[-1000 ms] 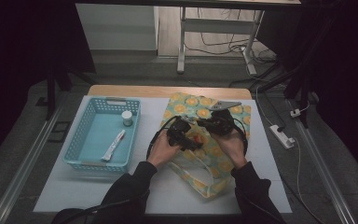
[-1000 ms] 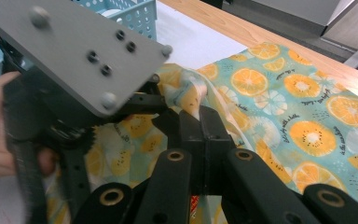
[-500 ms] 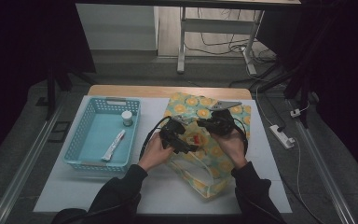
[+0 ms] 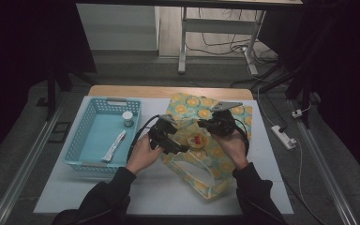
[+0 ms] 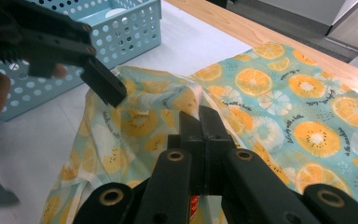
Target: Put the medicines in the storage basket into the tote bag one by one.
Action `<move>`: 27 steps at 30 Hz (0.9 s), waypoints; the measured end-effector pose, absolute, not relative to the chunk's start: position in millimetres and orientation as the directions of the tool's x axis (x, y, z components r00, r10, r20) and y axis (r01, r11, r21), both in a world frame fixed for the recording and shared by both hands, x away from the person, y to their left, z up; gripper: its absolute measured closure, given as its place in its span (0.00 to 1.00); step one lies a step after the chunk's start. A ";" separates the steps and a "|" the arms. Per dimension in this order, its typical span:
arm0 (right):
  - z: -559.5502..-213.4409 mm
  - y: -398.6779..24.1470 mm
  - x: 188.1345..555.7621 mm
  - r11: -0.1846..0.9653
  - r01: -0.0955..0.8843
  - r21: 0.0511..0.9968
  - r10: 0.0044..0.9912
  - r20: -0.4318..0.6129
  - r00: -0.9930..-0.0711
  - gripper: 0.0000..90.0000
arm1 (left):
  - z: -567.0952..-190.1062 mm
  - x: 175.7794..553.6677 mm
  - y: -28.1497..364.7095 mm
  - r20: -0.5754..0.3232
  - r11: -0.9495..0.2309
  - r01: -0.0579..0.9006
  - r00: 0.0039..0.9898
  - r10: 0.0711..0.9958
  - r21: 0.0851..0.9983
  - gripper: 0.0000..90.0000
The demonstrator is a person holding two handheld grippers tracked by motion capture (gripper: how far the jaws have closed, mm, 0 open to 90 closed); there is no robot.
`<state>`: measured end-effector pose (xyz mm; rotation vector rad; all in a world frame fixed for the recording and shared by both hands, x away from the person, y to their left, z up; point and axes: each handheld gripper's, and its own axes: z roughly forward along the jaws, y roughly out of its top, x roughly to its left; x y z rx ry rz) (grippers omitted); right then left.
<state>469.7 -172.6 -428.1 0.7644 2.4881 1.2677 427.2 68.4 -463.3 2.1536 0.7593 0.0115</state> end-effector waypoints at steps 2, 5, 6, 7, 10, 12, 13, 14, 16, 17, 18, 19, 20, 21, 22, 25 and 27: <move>-428.2 -172.5 469.7 0.485 0.340 0.806 0.554 0.018 -0.832 1.00 | -461.9 425.6 74.9 -0.242 -0.461 0.517 0.811 0.533 0.721 0.00; -428.4 -172.3 469.6 0.487 0.339 0.805 0.553 0.017 -0.833 1.00 | -460.5 423.8 84.3 -0.246 -0.448 0.529 0.799 0.549 0.721 0.00; -428.4 -172.3 469.6 0.486 0.340 0.805 0.553 0.017 -0.833 1.00 | -460.1 423.0 87.3 -0.246 -0.444 0.532 0.796 0.554 0.721 0.00; -428.4 -172.4 469.6 0.487 0.339 0.805 0.553 0.017 -0.833 1.00 | -459.9 422.3 90.2 -0.247 -0.442 0.535 0.793 0.557 0.720 0.00; -428.2 -172.8 469.6 0.486 0.339 0.805 0.554 0.016 -0.832 1.00 | -459.1 419.9 99.0 -0.239 -0.442 0.540 0.785 0.572 0.716 0.00; -428.0 -173.1 469.5 0.485 0.340 0.806 0.555 0.017 -0.832 1.00 | -458.6 418.8 105.6 -0.237 -0.440 0.545 0.779 0.580 0.713 0.00; -428.0 -173.1 469.5 0.485 0.340 0.806 0.555 0.017 -0.832 1.00 | -458.3 418.4 109.1 -0.234 -0.440 0.548 0.776 0.586 0.711 0.00; -428.0 -173.1 469.4 0.485 0.340 0.806 0.555 0.016 -0.832 1.00 | -458.0 417.9 113.0 -0.233 -0.437 0.551 0.771 0.593 0.711 0.00; -428.1 -173.0 469.2 0.486 0.339 0.805 0.554 0.015 -0.832 1.00 | -457.3 417.2 121.1 -0.235 -0.426 0.559 0.760 0.605 0.711 0.00; -428.1 -172.9 469.2 0.487 0.338 0.805 0.554 0.015 -0.833 1.00 | -456.7 416.5 125.3 -0.233 -0.421 0.563 0.754 0.614 0.712 0.00; -428.1 -172.7 469.2 0.487 0.338 0.805 0.553 0.015 -0.833 1.00 | -456.1 415.9 129.4 -0.232 -0.414 0.566 0.748 0.622 0.713 0.00; -428.2 -172.6 469.1 0.488 0.338 0.805 0.553 0.014 -0.833 1.00 | -455.5 415.2 133.6 -0.230 -0.410 0.567 0.744 0.628 0.714 0.00; -428.3 -172.4 469.2 0.488 0.337 0.805 0.553 0.013 -0.833 1.00 | -454.9 414.4 137.6 -0.228 -0.406 0.570 0.738 0.635 0.714 0.00; -428.5 -172.3 469.2 0.489 0.338 0.804 0.553 0.013 -0.833 1.00 | -454.5 413.7 141.6 -0.225 -0.404 0.572 0.734 0.641 0.714 0.00; -428.7 -172.2 469.3 0.489 0.338 0.804 0.553 0.013 -0.833 1.00 | -454.3 412.9 145.4 -0.221 -0.402 0.576 0.727 0.651 0.712 0.00; -428.7 -172.2 469.4 0.490 0.338 0.804 0.554 0.013 -0.832 1.00 | -453.9 410.9 156.7 -0.206 -0.400 0.584 0.710 0.673 0.706 0.00; -428.6 -172.2 469.2 0.490 0.337 0.804 0.554 0.011 -0.832 1.00 | -453.4 409.4 164.9 -0.197 -0.396 0.588 0.699 0.688 0.705 0.00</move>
